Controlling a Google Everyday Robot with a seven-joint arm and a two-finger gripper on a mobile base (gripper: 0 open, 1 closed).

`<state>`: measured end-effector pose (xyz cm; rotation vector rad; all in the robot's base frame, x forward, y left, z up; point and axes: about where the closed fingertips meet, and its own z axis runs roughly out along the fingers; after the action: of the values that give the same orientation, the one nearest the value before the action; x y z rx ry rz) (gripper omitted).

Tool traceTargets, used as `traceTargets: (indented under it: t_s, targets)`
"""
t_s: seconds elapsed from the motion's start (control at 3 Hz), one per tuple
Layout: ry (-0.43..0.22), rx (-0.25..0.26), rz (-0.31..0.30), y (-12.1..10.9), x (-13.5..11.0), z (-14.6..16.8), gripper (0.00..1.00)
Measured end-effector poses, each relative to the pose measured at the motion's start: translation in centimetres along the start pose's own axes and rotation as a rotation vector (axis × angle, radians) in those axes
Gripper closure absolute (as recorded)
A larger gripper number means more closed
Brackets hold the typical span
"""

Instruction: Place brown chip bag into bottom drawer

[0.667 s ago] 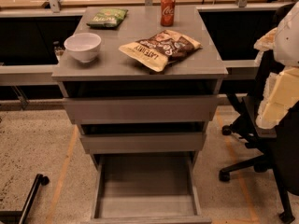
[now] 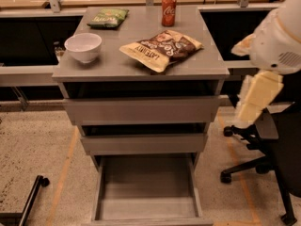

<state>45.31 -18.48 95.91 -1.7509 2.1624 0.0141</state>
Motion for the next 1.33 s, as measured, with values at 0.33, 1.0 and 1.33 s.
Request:
traceTargets:
  t_s: [0.33, 1.0, 1.33]
  targets:
    - [-0.198, -0.120, -0.068, -1.2, -5.6, 5.1, 0.00]
    - [-0.541, -0.260, -0.201, -7.6, -18.6, 11.9, 0.00]
    - [-0.595, -0.209, -0.232, -9.9, -21.3, 10.1, 0.00]
